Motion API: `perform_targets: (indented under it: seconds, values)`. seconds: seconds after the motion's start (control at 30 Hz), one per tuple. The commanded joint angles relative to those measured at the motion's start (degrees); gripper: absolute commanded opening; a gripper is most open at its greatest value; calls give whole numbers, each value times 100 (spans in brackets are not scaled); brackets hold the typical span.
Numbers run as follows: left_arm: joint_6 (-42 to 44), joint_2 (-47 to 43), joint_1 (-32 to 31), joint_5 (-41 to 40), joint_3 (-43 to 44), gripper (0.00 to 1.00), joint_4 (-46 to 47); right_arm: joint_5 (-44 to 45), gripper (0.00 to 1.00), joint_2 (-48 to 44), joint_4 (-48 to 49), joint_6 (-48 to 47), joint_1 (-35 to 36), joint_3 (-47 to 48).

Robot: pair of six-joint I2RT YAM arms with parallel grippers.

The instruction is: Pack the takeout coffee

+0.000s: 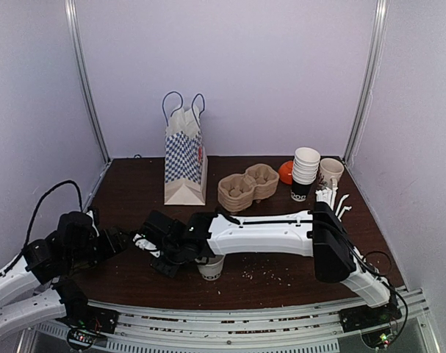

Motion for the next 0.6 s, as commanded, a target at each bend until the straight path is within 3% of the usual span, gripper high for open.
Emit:
perform_targets:
  seconds: [0.0, 0.03, 0.57]
  values:
    - [-40, 147, -27, 323, -193, 80, 508, -231, 3, -347, 172, 238, -94, -208]
    - [-46, 190, -23, 397, -231, 80, 611, -260, 0, -367, 202, 281, -108, -239]
    - [-141, 858, -26, 1321, -759, 82, 2232, -993, 0, -923, 1153, 1145, -554, -1084]
